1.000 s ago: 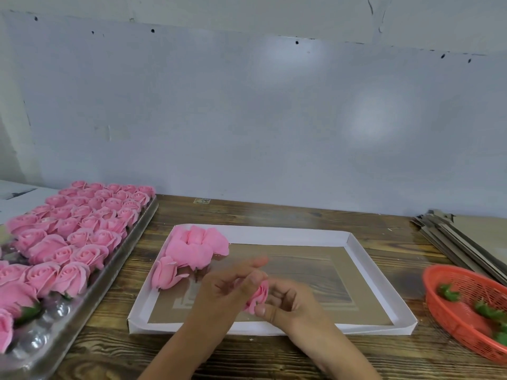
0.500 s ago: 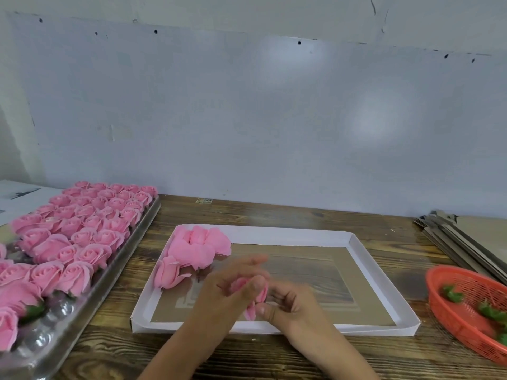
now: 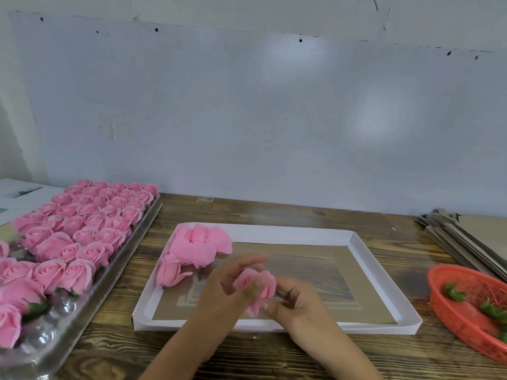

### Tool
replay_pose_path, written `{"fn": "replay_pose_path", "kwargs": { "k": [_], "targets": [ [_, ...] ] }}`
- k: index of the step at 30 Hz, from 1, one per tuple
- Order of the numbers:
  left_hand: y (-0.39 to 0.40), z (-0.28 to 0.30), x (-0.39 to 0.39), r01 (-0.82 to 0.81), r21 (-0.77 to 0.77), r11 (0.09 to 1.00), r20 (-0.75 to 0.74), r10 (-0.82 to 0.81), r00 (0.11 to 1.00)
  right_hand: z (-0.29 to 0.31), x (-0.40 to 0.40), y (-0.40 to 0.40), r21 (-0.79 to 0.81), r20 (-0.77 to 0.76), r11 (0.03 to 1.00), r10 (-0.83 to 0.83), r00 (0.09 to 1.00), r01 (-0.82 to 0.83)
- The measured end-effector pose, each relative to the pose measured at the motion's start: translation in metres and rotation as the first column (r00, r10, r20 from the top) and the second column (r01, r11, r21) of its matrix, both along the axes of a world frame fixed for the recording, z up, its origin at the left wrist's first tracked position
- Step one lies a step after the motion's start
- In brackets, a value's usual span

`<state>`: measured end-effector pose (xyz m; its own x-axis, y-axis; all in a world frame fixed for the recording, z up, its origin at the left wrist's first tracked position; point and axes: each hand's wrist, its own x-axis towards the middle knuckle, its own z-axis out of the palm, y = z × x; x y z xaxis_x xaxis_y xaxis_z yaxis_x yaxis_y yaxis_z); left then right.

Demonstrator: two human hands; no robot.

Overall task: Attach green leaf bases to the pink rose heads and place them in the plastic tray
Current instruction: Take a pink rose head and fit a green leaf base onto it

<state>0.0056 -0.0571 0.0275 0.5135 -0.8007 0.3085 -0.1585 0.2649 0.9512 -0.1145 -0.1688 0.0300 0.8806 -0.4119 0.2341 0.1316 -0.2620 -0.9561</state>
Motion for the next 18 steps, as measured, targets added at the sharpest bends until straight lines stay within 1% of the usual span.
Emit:
{"fn": "replay_pose_path", "kwargs": {
  "k": [2, 4, 7, 8, 10, 11, 14, 16, 18],
  "targets": [
    [0.000, 0.001, 0.001, -0.007, -0.034, 0.999, 0.038, 0.008, 0.999, -0.001, 0.000, 0.001, -0.069, -0.020, 0.997, 0.024, 1.000, -0.025],
    [-0.002, 0.001, 0.001, -0.026, -0.015, 1.000, 0.102, 0.027, 0.994, -0.001, 0.000, 0.002, -0.112, -0.025, 0.992, 0.052, 0.998, -0.055],
    [-0.004, -0.002, 0.001, -0.004, 0.051, 0.999, 0.170, -0.005, 0.985, 0.000, 0.001, 0.002, -0.061, -0.011, 0.997, 0.053, 0.999, -0.053],
    [-0.004, -0.003, 0.001, 0.013, 0.075, 0.997, 0.149, -0.024, 0.989, -0.001, 0.001, 0.001, -0.029, 0.001, 0.998, 0.049, 0.999, -0.049],
    [-0.005, -0.007, 0.003, 0.064, 0.089, 0.994, 0.034, -0.067, 0.997, -0.002, 0.002, -0.001, 0.033, 0.039, 0.999, 0.032, 0.999, -0.033],
    [-0.005, -0.009, 0.005, 0.070, 0.099, 0.993, 0.001, -0.071, 0.997, -0.002, 0.001, -0.001, 0.067, 0.060, 0.998, 0.008, 0.998, -0.012],
    [-0.002, -0.010, 0.005, 0.047, 0.132, 0.990, 0.032, -0.052, 0.998, -0.003, 0.000, -0.005, 0.159, 0.105, 0.984, -0.092, 0.990, 0.075],
    [-0.003, -0.010, 0.003, 0.002, 0.137, 0.991, 0.091, -0.015, 0.996, -0.004, 0.000, -0.005, 0.155, 0.099, 0.982, -0.128, 0.987, 0.111],
    [-0.003, -0.010, 0.002, -0.034, 0.131, 0.991, 0.092, 0.022, 0.996, -0.005, 0.001, -0.004, 0.109, 0.085, 0.984, -0.150, 0.985, 0.140]
  ]
}}
